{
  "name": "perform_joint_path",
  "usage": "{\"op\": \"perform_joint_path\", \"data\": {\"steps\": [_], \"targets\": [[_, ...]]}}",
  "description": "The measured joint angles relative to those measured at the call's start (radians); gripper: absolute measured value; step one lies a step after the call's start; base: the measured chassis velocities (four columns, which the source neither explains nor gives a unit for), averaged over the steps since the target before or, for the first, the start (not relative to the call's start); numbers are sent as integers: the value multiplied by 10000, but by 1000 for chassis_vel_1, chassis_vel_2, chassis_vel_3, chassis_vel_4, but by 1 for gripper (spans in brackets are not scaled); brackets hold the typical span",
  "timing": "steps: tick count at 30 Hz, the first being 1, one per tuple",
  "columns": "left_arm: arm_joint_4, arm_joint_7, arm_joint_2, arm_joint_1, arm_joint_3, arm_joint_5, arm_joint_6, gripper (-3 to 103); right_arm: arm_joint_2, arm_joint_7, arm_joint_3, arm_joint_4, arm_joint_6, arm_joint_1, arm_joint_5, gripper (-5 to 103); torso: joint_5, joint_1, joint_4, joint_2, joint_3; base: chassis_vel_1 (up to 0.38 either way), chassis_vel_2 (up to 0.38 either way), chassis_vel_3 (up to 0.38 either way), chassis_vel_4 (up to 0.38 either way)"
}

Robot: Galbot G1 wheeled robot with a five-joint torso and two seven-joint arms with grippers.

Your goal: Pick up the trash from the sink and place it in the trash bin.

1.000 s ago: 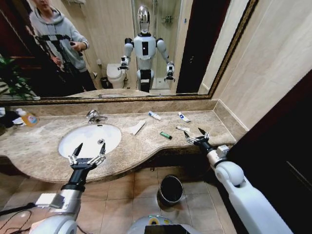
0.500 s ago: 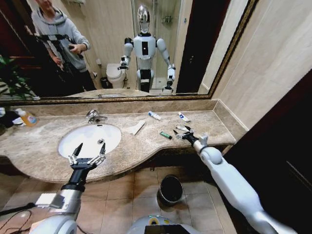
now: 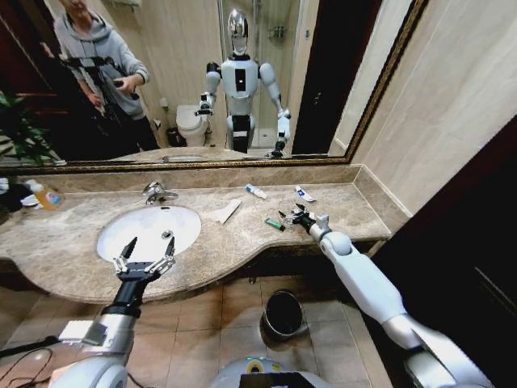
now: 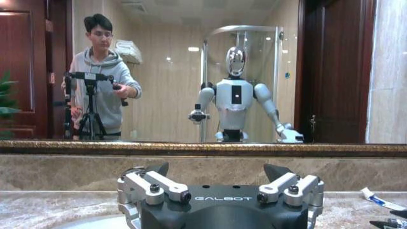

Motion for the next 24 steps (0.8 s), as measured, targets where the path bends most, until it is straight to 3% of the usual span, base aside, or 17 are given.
{"op": "perform_joint_path", "data": {"steps": [3, 6, 7, 13, 15, 18, 19, 24], "targets": [[0, 0, 0, 1, 0, 0, 0, 100, -18, -22, 80, -111, 20, 12, 7, 98, 0, 0, 0, 0, 0, 0, 0, 0, 0], [0, 0, 0, 0, 0, 0, 0, 100, -96, -27, 209, -191, 63, -68, 88, 84, 0, 0, 0, 0, -1, 0, 0, 0, 0], [0, 0, 0, 0, 0, 0, 0, 100, -96, -27, 209, -191, 63, -68, 88, 84, 0, 0, 0, 0, -1, 0, 0, 0, 0], [0, 0, 0, 1, 0, 0, 0, 100, -188, -68, 418, -202, 185, -305, 179, 57, -2, -1, -1, 1, -2, 0, 0, 0, 0], [0, 0, 0, 0, 0, 0, 0, 100, -193, -84, 434, -198, 201, -326, 183, 57, -2, -1, -1, 1, -2, 0, 0, 0, 0], [0, 0, 0, 0, 0, 0, 0, 100, -214, -138, 475, -180, 239, -358, 194, 41, -1, -1, 0, 1, -2, 0, 0, 0, 0], [0, 0, 0, 0, 0, 0, 0, 100, -214, -138, 475, -180, 239, -358, 194, 41, -1, -1, 0, 1, -2, 0, 0, 0, 0], [0, 0, 0, 1, 0, 0, 0, 100, -241, -159, 525, -142, 266, -421, 211, 19, -1, -1, -1, 1, -2, 0, 0, 0, 0]]}}
